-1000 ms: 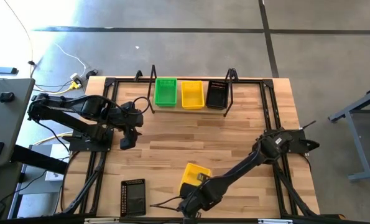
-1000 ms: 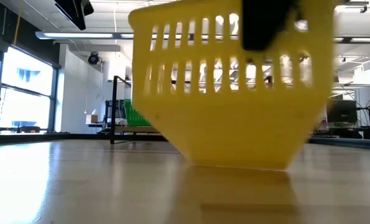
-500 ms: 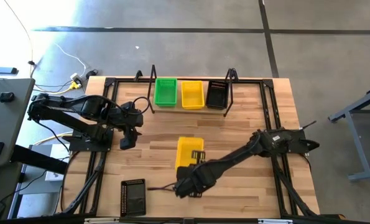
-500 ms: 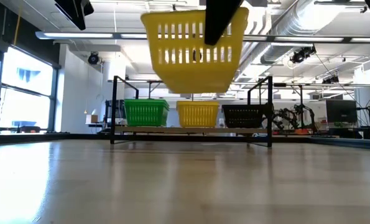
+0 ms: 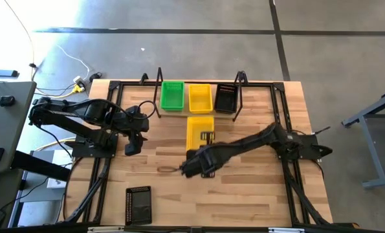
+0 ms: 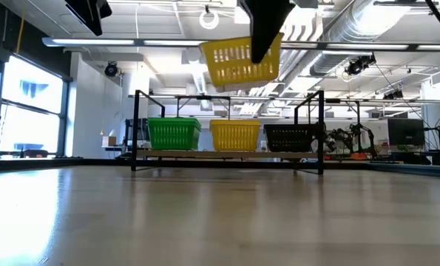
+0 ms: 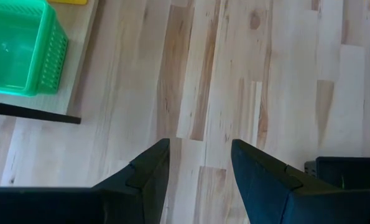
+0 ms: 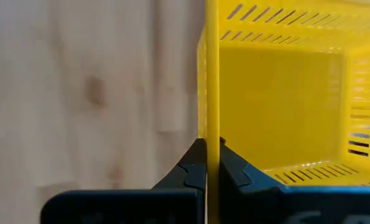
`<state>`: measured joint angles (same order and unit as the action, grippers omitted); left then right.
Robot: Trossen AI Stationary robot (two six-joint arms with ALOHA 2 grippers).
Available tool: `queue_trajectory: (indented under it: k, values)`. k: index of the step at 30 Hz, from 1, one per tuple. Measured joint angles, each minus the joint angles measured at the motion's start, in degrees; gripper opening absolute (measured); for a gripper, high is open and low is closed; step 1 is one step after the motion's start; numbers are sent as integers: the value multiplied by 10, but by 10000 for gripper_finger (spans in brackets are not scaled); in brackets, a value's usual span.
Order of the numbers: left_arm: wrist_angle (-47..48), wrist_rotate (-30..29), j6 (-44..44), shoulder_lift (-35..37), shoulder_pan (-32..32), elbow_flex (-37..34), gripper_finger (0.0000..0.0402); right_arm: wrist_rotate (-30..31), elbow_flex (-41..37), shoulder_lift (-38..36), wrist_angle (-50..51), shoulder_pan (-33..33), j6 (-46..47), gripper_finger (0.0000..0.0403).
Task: Stack baskets on shelf by color
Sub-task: Stack the yellow bin on top of the yellow bins on the shelf
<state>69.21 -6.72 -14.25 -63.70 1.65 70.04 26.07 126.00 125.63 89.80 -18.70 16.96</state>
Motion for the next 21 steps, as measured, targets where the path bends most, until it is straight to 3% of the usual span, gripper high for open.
queue_trajectory:
  k: [11,15,21]
  values:
    - [0,-19,25,0,-16,0,161,-29,-275,-212,-206,110,-95,0]
    - [0,-20,25,0,-33,0,161,-32,-312,-250,-250,162,-152,0]
    - [-1,-43,24,0,-62,0,161,-65,-305,-252,-296,232,-281,0]
